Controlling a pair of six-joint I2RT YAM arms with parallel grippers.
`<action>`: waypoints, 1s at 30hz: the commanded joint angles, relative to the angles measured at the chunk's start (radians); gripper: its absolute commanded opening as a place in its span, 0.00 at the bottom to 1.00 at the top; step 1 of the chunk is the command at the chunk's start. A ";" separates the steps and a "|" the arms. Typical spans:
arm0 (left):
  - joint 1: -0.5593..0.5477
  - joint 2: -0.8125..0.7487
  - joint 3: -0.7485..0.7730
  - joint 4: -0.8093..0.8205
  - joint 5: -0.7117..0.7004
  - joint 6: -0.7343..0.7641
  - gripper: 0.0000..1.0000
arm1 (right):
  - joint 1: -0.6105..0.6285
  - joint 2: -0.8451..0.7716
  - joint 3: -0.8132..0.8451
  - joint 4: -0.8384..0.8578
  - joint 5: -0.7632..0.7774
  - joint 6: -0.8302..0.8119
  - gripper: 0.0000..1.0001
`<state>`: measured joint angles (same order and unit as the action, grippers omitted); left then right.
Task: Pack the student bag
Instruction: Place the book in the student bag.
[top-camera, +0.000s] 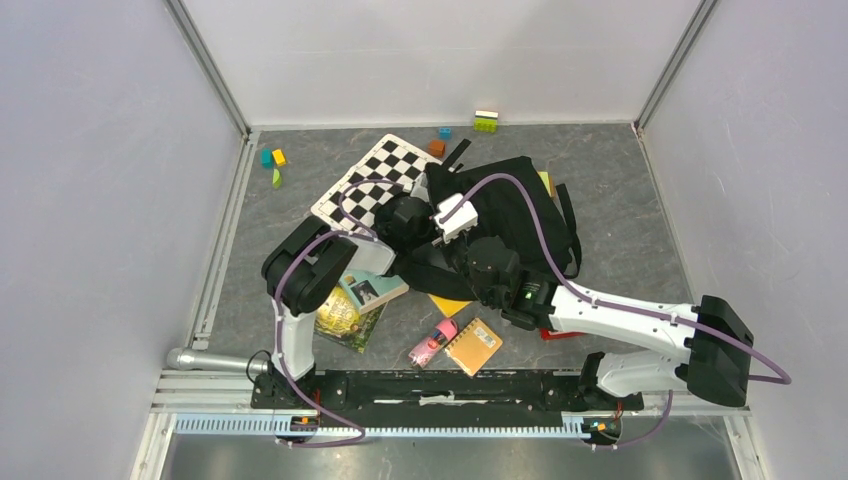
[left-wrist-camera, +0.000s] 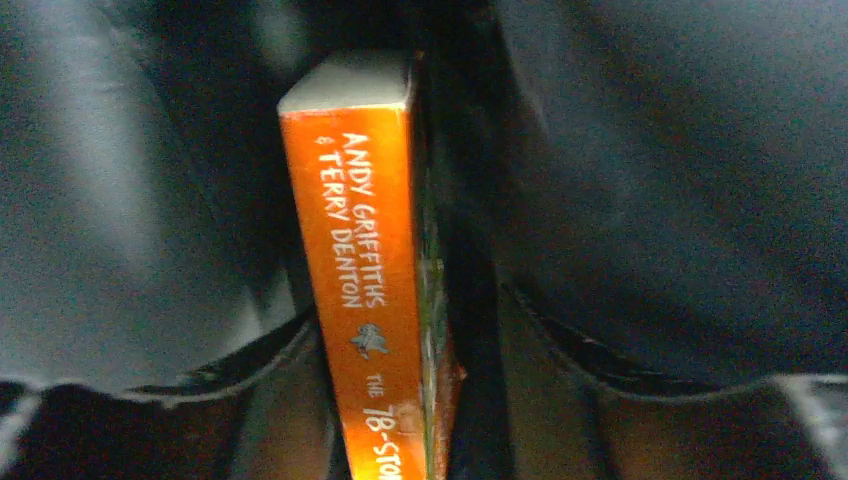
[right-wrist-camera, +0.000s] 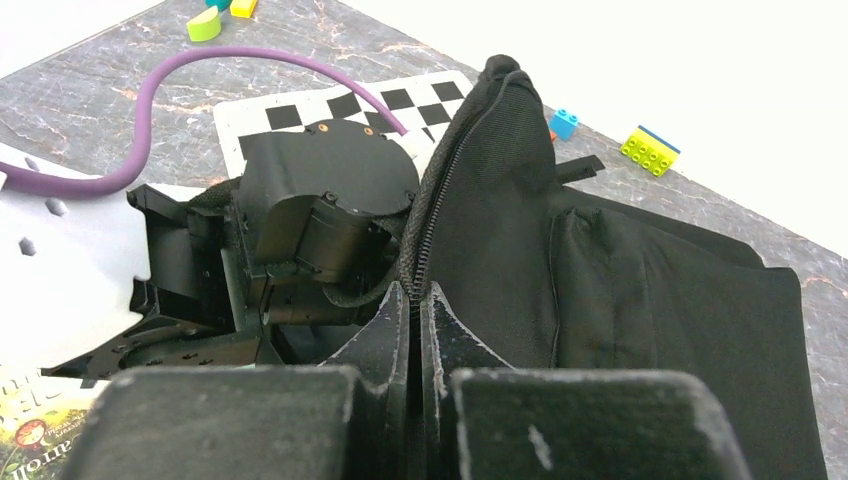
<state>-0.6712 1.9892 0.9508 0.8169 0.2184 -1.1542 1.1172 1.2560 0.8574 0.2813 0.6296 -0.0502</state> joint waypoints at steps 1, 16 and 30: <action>-0.005 -0.086 -0.021 0.031 -0.081 0.151 0.70 | 0.003 -0.016 0.023 0.045 0.007 0.001 0.00; -0.004 -0.698 -0.270 -0.393 -0.424 0.570 1.00 | 0.003 -0.091 -0.012 0.023 0.091 0.008 0.00; 0.188 -1.367 -0.433 -1.134 -0.442 0.487 1.00 | 0.003 -0.124 -0.030 -0.022 0.121 0.040 0.00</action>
<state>-0.5762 0.6765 0.5278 -0.1131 -0.2813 -0.6514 1.1168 1.1698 0.8352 0.2440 0.7361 -0.0402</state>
